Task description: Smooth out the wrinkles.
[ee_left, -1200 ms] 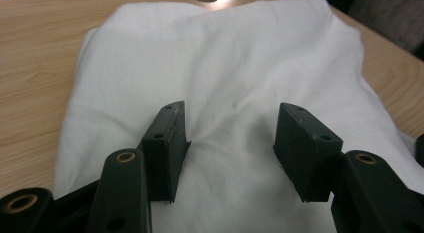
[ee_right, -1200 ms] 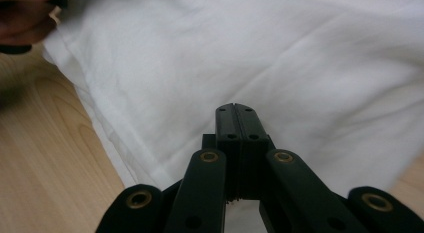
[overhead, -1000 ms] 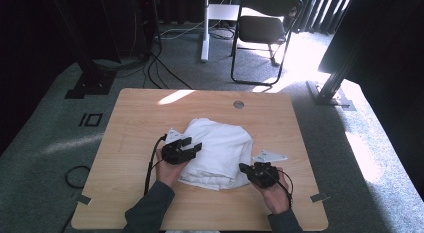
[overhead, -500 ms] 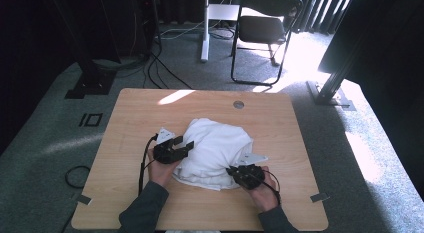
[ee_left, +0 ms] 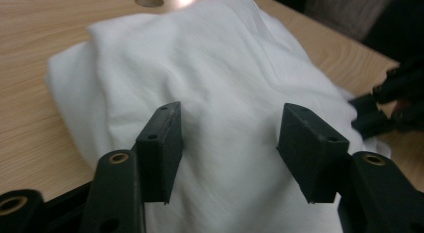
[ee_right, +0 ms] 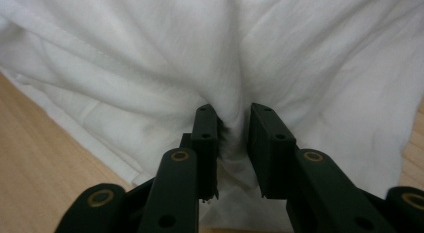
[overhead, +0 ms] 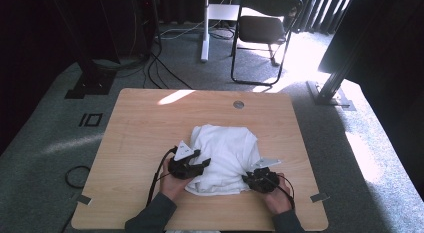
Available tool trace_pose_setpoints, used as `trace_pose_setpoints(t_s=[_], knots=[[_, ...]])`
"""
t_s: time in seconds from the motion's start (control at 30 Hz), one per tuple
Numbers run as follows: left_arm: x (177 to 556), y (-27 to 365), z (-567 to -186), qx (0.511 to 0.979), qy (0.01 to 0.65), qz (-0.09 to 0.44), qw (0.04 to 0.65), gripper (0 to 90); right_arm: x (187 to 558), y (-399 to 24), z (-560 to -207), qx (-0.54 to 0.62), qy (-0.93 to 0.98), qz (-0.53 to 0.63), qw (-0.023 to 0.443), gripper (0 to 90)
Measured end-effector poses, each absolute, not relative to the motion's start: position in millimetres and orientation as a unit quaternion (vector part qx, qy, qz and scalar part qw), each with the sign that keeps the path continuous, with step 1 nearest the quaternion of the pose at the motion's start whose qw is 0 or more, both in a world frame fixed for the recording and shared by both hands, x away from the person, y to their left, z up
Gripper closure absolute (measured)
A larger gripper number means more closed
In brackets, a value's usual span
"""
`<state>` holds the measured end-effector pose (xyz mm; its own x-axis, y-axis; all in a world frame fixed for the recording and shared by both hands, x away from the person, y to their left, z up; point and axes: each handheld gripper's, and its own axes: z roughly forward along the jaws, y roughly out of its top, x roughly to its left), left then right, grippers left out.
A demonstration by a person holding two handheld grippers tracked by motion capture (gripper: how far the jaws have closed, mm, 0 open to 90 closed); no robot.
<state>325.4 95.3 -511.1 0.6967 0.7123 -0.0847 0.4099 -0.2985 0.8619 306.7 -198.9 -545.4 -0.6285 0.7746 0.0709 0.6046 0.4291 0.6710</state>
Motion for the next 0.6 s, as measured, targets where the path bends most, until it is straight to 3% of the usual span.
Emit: trace_pose_setpoints(t_s=[0.37, 0.6], knots=[[342.7, 94.0, -521.6, 0.788, 0.363, 0.209, 0.45, 41.2, 330.8, -185.0, -546.4, 0.431, 0.823, 0.339, 0.148, 70.9], [385.7, 120.4, -515.8, 0.774, 0.405, 0.229, 0.429, 39.7, 366.4, -155.3, -546.8, 0.433, 0.817, 0.351, 0.147, 71.1]])
